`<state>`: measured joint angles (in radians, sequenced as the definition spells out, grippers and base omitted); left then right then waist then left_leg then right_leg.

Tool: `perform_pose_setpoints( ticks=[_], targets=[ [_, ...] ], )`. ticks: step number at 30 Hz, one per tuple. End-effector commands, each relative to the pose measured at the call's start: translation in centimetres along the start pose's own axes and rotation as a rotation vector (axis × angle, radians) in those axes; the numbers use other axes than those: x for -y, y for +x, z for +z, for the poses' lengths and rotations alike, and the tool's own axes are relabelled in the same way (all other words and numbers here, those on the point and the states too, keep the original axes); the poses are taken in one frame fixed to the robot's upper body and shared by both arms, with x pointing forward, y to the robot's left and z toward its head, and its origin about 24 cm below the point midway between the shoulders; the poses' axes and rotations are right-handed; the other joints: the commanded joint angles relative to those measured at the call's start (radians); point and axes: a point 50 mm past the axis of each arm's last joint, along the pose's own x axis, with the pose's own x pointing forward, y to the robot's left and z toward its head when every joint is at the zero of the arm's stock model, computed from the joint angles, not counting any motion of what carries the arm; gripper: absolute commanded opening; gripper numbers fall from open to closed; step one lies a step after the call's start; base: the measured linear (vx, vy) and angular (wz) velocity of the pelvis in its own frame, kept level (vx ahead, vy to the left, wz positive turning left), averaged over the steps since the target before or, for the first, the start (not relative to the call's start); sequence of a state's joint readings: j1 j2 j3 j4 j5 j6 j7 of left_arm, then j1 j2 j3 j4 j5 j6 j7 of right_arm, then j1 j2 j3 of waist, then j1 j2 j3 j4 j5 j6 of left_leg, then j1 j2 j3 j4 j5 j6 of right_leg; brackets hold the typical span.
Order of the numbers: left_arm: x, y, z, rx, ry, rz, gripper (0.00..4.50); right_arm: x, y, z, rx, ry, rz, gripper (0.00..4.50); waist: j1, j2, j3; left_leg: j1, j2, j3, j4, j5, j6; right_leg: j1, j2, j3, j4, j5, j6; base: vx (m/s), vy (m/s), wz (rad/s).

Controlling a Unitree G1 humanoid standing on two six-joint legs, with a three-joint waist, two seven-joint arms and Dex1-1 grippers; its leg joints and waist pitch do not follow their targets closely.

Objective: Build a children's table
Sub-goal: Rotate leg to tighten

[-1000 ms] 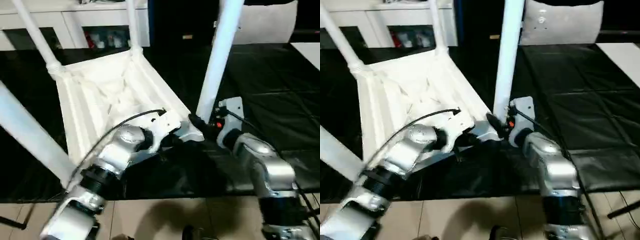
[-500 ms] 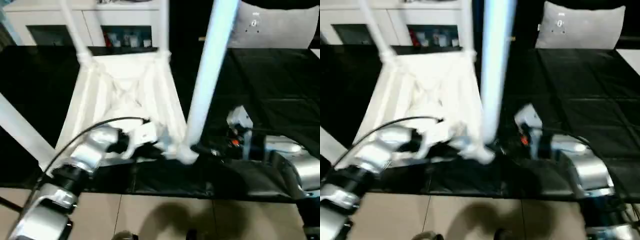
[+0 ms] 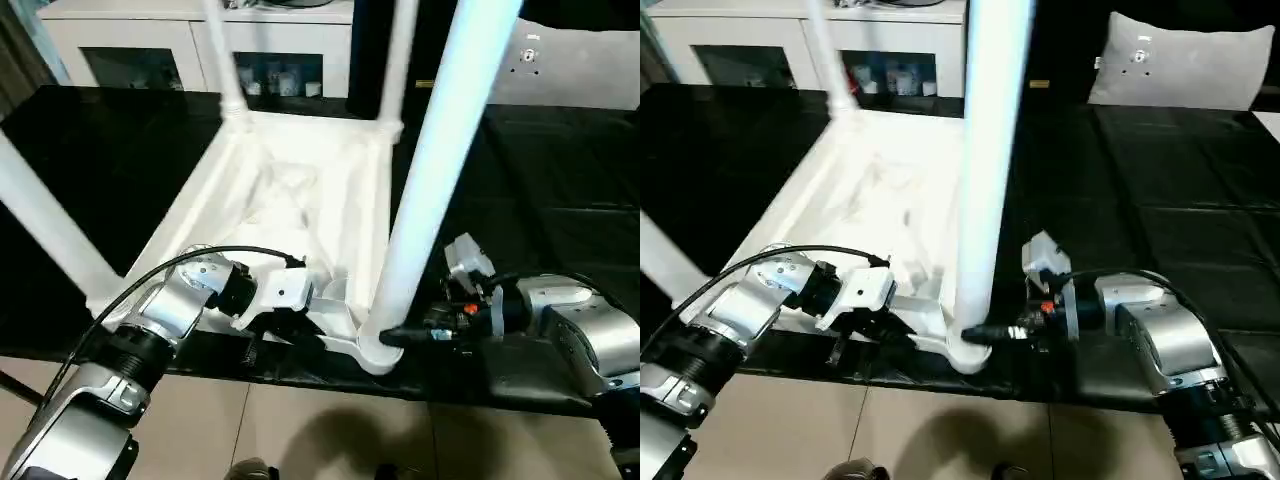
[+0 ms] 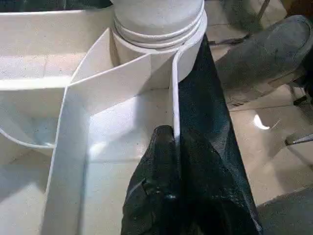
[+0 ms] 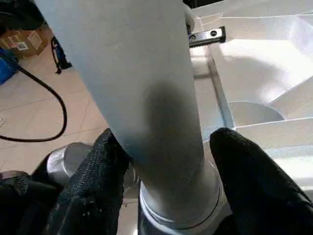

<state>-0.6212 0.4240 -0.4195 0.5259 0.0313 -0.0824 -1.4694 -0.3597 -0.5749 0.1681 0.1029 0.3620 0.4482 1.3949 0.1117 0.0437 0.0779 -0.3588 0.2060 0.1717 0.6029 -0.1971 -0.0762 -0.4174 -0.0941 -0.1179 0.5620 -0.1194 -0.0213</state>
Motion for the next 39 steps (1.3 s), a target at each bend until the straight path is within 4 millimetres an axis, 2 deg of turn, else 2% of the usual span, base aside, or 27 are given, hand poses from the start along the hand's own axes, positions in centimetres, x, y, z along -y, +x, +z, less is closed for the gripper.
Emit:
perform_pose_setpoints(
  ticks=[1, 4, 5, 12, 16, 17, 18, 19, 20, 21, 22, 23, 24, 26, 27, 28, 29, 31, 32, 34, 36, 37, 39],
  targets=[
    [-0.3, 0.0, 1.2, 0.002, 0.07, -0.055, 0.0, 0.2, -0.2, 0.4, -0.01, -0.005, 0.02, 2.6, -0.006, -0.019, -0.086, 0.003, 0.025, 0.001, -0.07, -0.144, 0.084, 0.065, -0.055, 0.05, -0.053, -0.373, -0.171, 0.0, 0.0, 0.0],
    [-0.4, -0.1, 1.1, 0.0, 0.071, -0.051, 0.0, 0.1, -0.1, 0.4, -0.012, 0.0, 0.038, 2.41, -0.007, -0.019, -0.085, 0.004, 0.024, 0.002, -0.07, -0.145, 0.083, 0.064, -0.053, 0.05, -0.055, -0.377, -0.168, 0.0, 0.0, 0.0],
    [-0.4, -0.1, 1.1, 0.0, 0.071, -0.049, 0.0, 0.0, 0.0, 0.4, -0.012, 0.002, 0.042, 2.16, -0.006, -0.019, -0.084, 0.004, 0.024, 0.002, -0.07, -0.145, 0.082, 0.064, -0.053, 0.049, -0.054, -0.382, -0.166, 0.0, 0.0, 0.0],
    [-0.9, -0.1, 1.2, 0.044, 0.015, 0.022, 0.0, -0.5, 0.6, 0.4, 0.047, 0.056, 0.038, 1.99, -0.007, -0.02, -0.082, 0.004, 0.024, 0.002, -0.071, -0.147, 0.081, 0.064, -0.053, 0.049, -0.058, -0.404, -0.154, 0.0, 0.0, 0.0],
    [-1.6, 0.2, 1.7, 0.076, -0.055, 0.134, 0.0, -0.3, 1.6, 0.3, 0.093, 0.088, -0.088, 1.96, -0.012, -0.02, -0.076, 0.006, 0.02, 0.001, -0.073, -0.172, 0.062, 0.06, -0.051, 0.045, -0.067, -0.463, -0.131, 0.0, 0.0, 0.0],
    [-1.8, 0.5, 1.9, 0.084, -0.083, 0.179, 0.0, 0.1, 2.0, 0.2, 0.103, 0.099, -0.171, 1.96, -0.018, -0.022, -0.075, 0.005, 0.014, 0.0, -0.074, -0.184, 0.054, 0.063, -0.052, 0.04, -0.074, -0.507, -0.111, 0.0, 0.0, 0.0],
    [-1.8, 0.5, 1.9, 0.084, -0.083, 0.179, 0.0, 0.1, 2.0, 0.2, 0.103, 0.099, -0.171, 1.96, -0.024, -0.019, -0.071, 0.007, 0.012, -0.001, -0.074, -0.194, 0.048, 0.059, -0.05, 0.038, -0.082, -0.539, -0.095, 0.0, 0.0, 0.0],
    [-2.1, 0.9, 2.3, 0.099, -0.116, 0.222, 0.0, 0.6, 2.5, 0.2, 0.123, 0.111, -0.261, 1.96, -0.029, -0.018, -0.07, 0.008, 0.011, 0.0, -0.074, -0.2, 0.043, 0.057, -0.05, 0.038, -0.083, -0.549, -0.09, 0.0, 0.0, 0.0],
    [-2.3, 1.3, 2.7, 0.116, -0.141, 0.267, 0.0, 1.1, 2.9, 0.3, 0.135, 0.12, -0.355, 1.96, -0.041, -0.02, -0.067, -0.001, 0.01, -0.004, -0.075, -0.205, 0.034, 0.062, -0.051, 0.033, -0.082, -0.566, -0.079, 0.0, 0.0, 0.0],
    [-2.4, 1.5, 2.9, 0.124, -0.151, 0.286, 0.0, 1.3, 3.1, 0.3, 0.138, 0.123, -0.395, 1.96, -0.055, -0.022, -0.065, -0.008, 0.002, -0.008, -0.074, -0.226, 0.027, 0.066, -0.046, 0.02, -0.093, -0.619, -0.044, 0.0, 0.0, 0.0],
    [-2.5, 1.7, 3.1, 0.128, -0.157, 0.295, 0.0, 1.4, 3.2, 0.3, 0.138, 0.123, -0.416, 1.96, -0.062, -0.022, -0.067, -0.003, 0.001, -0.007, -0.072, -0.231, 0.027, 0.064, -0.048, 0.018, -0.099, -0.634, -0.031, 0.0, 0.0, 0.0],
    [-2.7, 2.2, 3.6, 0.143, -0.174, 0.323, 0.0, 1.8, 3.5, 0.3, 0.13, 0.122, -0.503, 1.96, -0.075, -0.023, -0.065, -0.005, -0.005, -0.007, -0.069, -0.228, 0.033, 0.063, -0.046, 0.015, -0.106, -0.643, -0.019, 0.0, 0.0, 0.0],
    [-2.9, 2.4, 3.8, 0.151, -0.187, 0.344, 0.0, 2.1, 3.6, 0.3, 0.138, 0.14, -0.547, 1.95, -0.086, -0.024, -0.064, -0.008, -0.008, -0.007, -0.067, -0.227, 0.039, 0.062, -0.045, 0.012, -0.109, -0.649, -0.011, 0.0, 0.0, 0.0],
    [-3.5, 3.1, 4.4, 0.164, -0.221, 0.405, 0.0, 2.8, 4.1, 0.2, 0.147, 0.177, -0.674, 1.92, -0.095, -0.022, -0.065, -0.003, -0.01, -0.007, -0.063, -0.233, 0.045, 0.057, -0.044, 0.009, -0.113, -0.655, -0.012, 0.0, 0.0, 0.0],
    [-4.2, 3.7, 4.9, 0.165, -0.25, 0.471, 0.0, 3.4, 4.5, 0.4, 0.168, 0.218, -0.778, 1.92, -0.109, -0.018, -0.063, -0.006, -0.012, -0.009, -0.062, -0.231, 0.048, 0.057, -0.04, 0.004, -0.115, -0.651, -0.011, 0.0, 0.0, 0.0],
    [-4.6, 4.0, 5.2, 0.161, -0.264, 0.517, 0.0, 3.7, 4.8, 0.6, 0.191, 0.244, -0.837, 1.91, -0.115, -0.014, -0.061, -0.003, -0.012, -0.007, -0.062, -0.237, 0.047, 0.052, -0.037, 0.004, -0.119, -0.655, -0.011, 0.0, 0.0, 0.0],
    [-5.1, 4.4, 5.6, 0.164, -0.274, 0.565, 0.0, 4.1, 5.2, 0.8, 0.215, 0.269, -0.909, 1.91, -0.121, -0.013, -0.066, 0.003, -0.015, -0.008, -0.058, -0.244, 0.049, 0.051, -0.038, 0.0, -0.125, -0.651, -0.011, 0.0, 0.0, 0.0],
    [-5.3, 4.7, 5.9, 0.166, -0.281, 0.589, 0.0, 4.3, 5.4, 1.0, 0.226, 0.284, -0.945, 1.91, -0.129, -0.011, -0.069, -0.006, -0.009, -0.012, -0.066, -0.235, 0.061, 0.059, -0.036, 0.003, -0.114, -0.584, -0.032, 0.0, 0.0, 0.0],
    [-5.4, 5.1, 6.5, 0.176, -0.29, 0.614, 0.0, 4.5, 5.9, 1.2, 0.239, 0.29, -0.985, 1.91, -0.13, -0.007, -0.072, -0.009, -0.004, -0.014, -0.068, -0.227, 0.07, 0.063, -0.037, 0.006, -0.107, -0.543, -0.044, 0.0, 0.0, 0.0],
    [-5.5, 5.5, 7.1, 0.186, -0.29, 0.621, 0.0, 4.4, 6.5, 1.6, 0.268, 0.26, -0.979, 1.91, -0.128, -0.006, -0.079, -0.013, 0.002, -0.014, -0.07, -0.179, 0.083, 0.066, -0.04, 0.014, -0.094, -0.444, -0.082, 0.0, 0.0, 0.0],
    [-5.5, 5.4, 7.1, 0.183, -0.286, 0.621, 0.0, 4.4, 6.6, 1.8, 0.288, 0.254, -0.973, 1.91, -0.123, -0.007, -0.08, -0.013, 0.005, -0.011, -0.07, -0.142, 0.106, 0.068, -0.041, 0.025, -0.079, -0.351, -0.134, 0.0, 0.0, 0.0],
    [-5.5, 5.4, 7.1, 0.18, -0.28, 0.621, 0.0, 4.2, 6.6, 1.9, 0.303, 0.254, -0.968, 2.45, -0.122, -0.007, -0.08, -0.014, 0.006, -0.011, -0.069, -0.129, 0.112, 0.069, -0.042, 0.027, -0.075, -0.328, -0.145, 0.0, 0.0, 0.0],
    [-5.4, 5.2, 6.9, 0.172, -0.277, 0.62, 0.0, 4.1, 6.4, 2.0, 0.318, 0.258, -0.958, 2.59, -0.116, -0.006, -0.081, -0.012, 0.007, -0.008, -0.068, -0.102, 0.127, 0.072, -0.044, 0.032, -0.065, -0.266, -0.182, 0.0, 0.0, 0.0]
  ],
)
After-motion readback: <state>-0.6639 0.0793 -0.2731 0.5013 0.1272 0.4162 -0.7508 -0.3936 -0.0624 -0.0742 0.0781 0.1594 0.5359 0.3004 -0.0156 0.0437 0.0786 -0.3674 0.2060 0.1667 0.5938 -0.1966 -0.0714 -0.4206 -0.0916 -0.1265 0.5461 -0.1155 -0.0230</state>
